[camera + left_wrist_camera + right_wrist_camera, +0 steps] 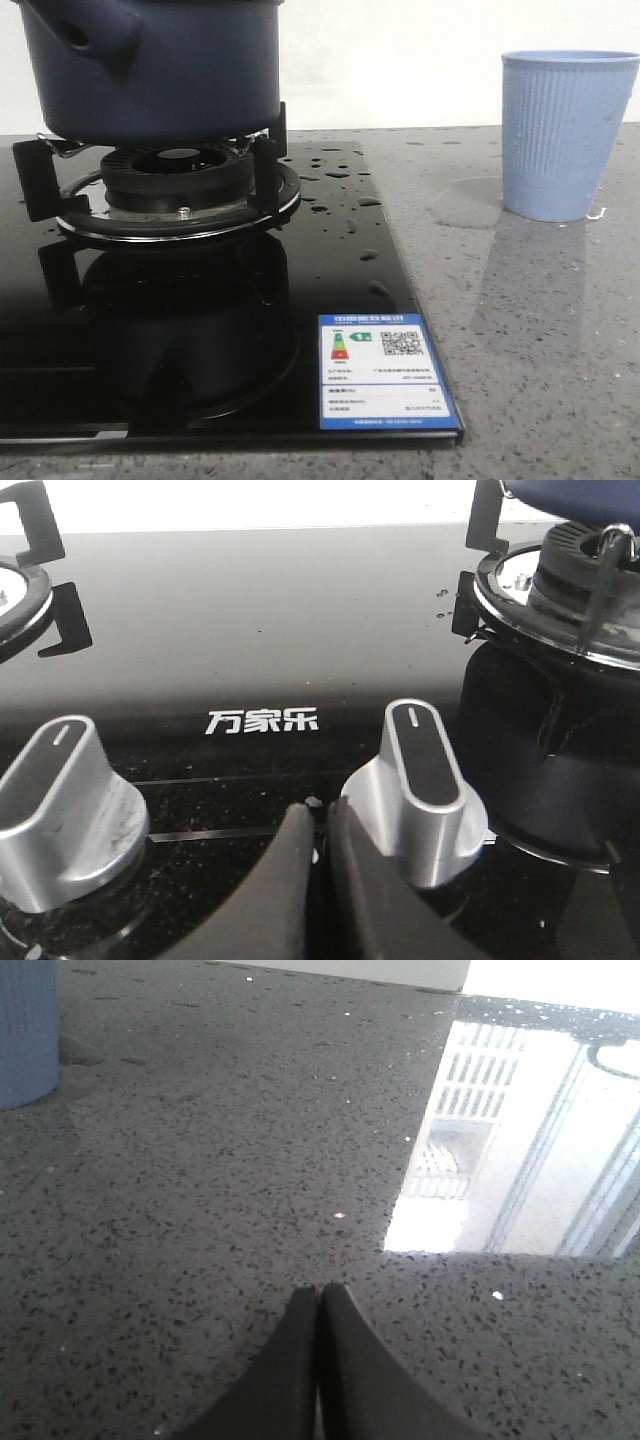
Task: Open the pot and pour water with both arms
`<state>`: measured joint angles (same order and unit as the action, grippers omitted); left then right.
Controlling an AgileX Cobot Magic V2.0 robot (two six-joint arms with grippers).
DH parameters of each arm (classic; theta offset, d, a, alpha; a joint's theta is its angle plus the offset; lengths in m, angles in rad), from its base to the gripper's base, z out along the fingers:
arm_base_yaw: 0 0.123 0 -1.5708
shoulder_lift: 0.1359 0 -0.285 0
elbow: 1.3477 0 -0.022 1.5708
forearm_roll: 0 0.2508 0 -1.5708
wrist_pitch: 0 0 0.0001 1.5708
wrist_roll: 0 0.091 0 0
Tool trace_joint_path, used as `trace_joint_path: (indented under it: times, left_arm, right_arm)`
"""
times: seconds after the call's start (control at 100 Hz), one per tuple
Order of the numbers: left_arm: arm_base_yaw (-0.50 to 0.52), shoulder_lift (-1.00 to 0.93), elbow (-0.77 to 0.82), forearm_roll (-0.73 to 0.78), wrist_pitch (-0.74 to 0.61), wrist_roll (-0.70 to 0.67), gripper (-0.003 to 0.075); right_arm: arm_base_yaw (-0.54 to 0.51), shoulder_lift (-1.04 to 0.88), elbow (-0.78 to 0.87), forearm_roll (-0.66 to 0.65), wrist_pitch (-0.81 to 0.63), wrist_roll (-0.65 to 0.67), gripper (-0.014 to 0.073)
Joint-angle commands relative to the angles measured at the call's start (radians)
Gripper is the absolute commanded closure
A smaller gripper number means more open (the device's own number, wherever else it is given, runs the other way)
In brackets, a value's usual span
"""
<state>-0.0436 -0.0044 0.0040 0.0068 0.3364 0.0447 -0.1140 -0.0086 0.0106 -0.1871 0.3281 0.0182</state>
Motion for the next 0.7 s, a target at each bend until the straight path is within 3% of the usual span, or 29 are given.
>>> trace_joint_path:
  times: [0.0, 0.69]
  left_arm:
    - [0.001, -0.022, 0.027, -0.001, -0.042, -0.008, 0.0740]
    - [0.001, -0.022, 0.027, -0.001, -0.042, -0.008, 0.0740]
  right_arm:
    - [-0.006, -0.018, 0.011, -0.012, -0.018, -0.005, 0.0661]
    - [-0.006, -0.018, 0.011, -0.030, -0.030, -0.005, 0.0661]
